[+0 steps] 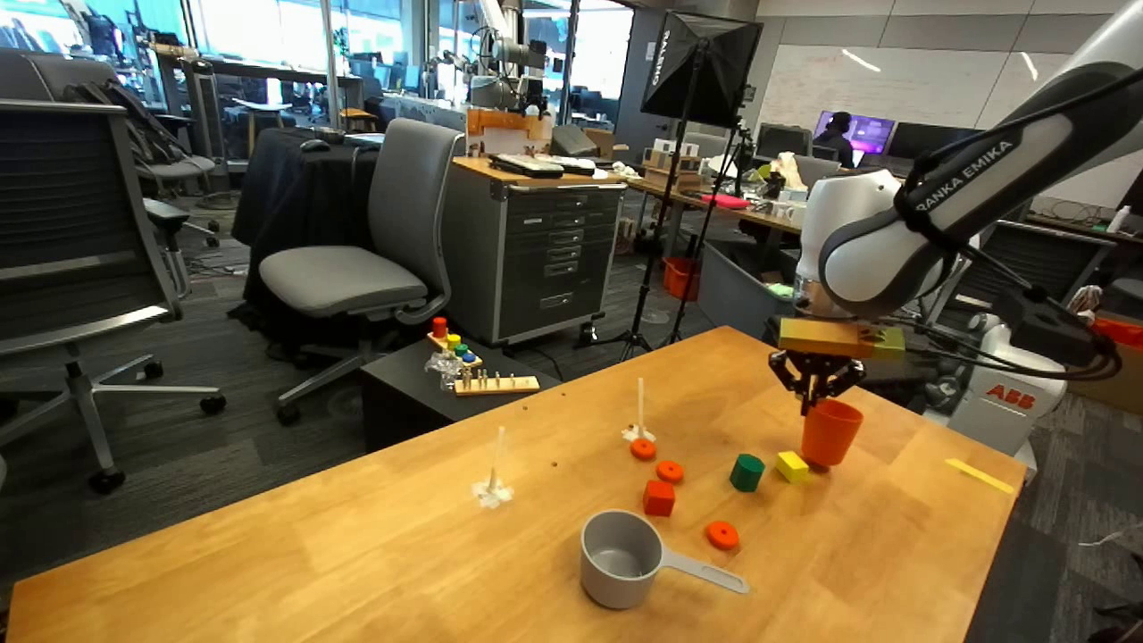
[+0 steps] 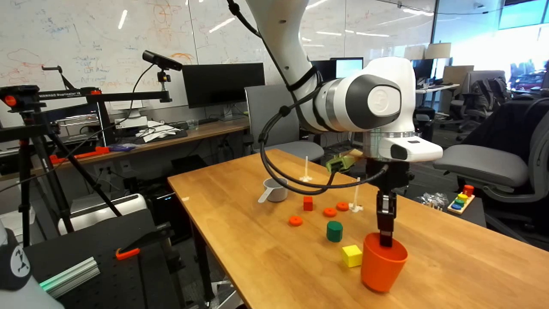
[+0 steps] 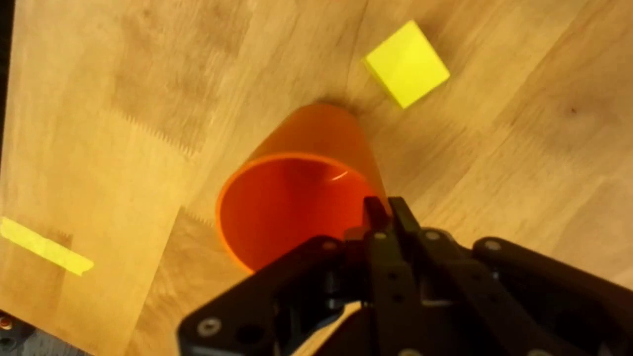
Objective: Move the orange cup to the right, place the orange, yellow and green blocks in the grey measuring cup
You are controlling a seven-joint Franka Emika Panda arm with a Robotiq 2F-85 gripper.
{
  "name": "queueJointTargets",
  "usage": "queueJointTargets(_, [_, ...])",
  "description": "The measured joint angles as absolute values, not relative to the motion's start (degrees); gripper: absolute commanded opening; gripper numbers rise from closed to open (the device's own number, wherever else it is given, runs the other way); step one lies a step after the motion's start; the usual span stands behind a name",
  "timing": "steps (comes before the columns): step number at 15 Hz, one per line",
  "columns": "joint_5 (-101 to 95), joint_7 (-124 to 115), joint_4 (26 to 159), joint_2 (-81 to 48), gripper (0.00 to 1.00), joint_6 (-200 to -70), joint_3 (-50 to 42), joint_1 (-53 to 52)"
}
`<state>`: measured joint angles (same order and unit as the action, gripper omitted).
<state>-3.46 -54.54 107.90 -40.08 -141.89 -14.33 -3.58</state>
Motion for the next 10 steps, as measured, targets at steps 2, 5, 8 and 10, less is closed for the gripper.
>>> queueJointTargets(2, [-3.5, -54.5, 106.5, -40.0, 0.01, -141.9, -15.5, -3.5])
queueJointTargets(5, [-3.5, -54.5, 104.7, -40.0, 0.01, -141.4, -16.1, -2.9])
queueJointTargets(8, [-3.5, -54.5, 103.2, -40.5, 0.01, -140.7, -16.3, -1.6])
queueJointTargets(10, [-3.5, -54.6, 102.2, -41.3, 0.01, -140.3, -16.7, -0.6])
